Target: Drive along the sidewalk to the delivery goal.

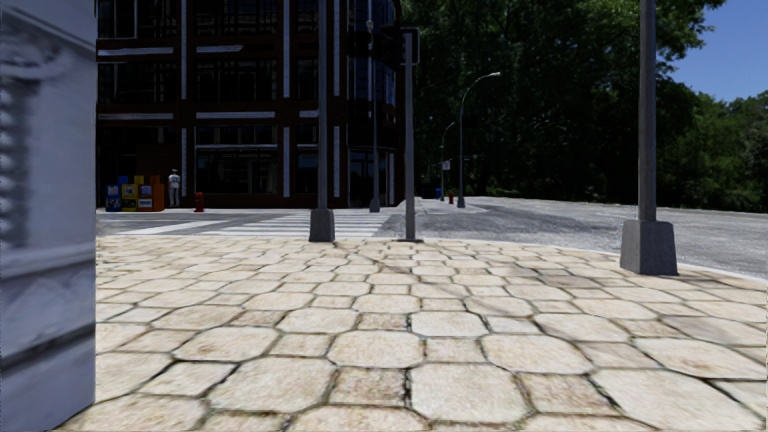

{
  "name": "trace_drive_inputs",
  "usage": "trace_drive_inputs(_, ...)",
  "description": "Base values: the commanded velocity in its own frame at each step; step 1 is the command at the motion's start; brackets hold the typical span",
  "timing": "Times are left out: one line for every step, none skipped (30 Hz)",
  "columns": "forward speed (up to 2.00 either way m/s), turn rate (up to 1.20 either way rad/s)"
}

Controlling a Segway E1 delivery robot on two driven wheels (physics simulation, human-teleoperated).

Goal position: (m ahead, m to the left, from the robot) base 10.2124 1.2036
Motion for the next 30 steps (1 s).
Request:
trace_drive_inputs(2.00,0.47)
trace_drive_inputs(2.00,0.47)
trace_drive_inputs(2.00,0.47)
trace_drive_inputs(2.00,0.47)
trace_drive_inputs(2.00,0.48)
trace_drive_inputs(2.00,0.48)
trace_drive_inputs(2.00,0.48)
trace_drive_inputs(2.00,0.48)
trace_drive_inputs(2.00,0.48)
trace_drive_inputs(2.00,0.48)
trace_drive_inputs(2.00,0.48)
trace_drive_inputs(2.00,0.48)
trace_drive_inputs(2.00,0.48)
trace_drive_inputs(2.00,0.48)
trace_drive_inputs(2.00,0.48)
trace_drive_inputs(2.00,0.48)
trace_drive_inputs(2.00,0.48)
trace_drive_inputs(2.00,0.48)
trace_drive_inputs(2.00,0.48)
trace_drive_inputs(2.00,0.48)
trace_drive_inputs(2.00,0.48)
trace_drive_inputs(2.00,0.48)
trace_drive_inputs(2.00,0.48)
trace_drive_inputs(2.00,0.48)
trace_drive_inputs(2.00,0.48)
trace_drive_inputs(2.00,0.48)
trace_drive_inputs(2.00,0.48)
trace_drive_inputs(2.00,0.48)
trace_drive_inputs(2.00,0.48)
trace_drive_inputs(2.00,0.48)
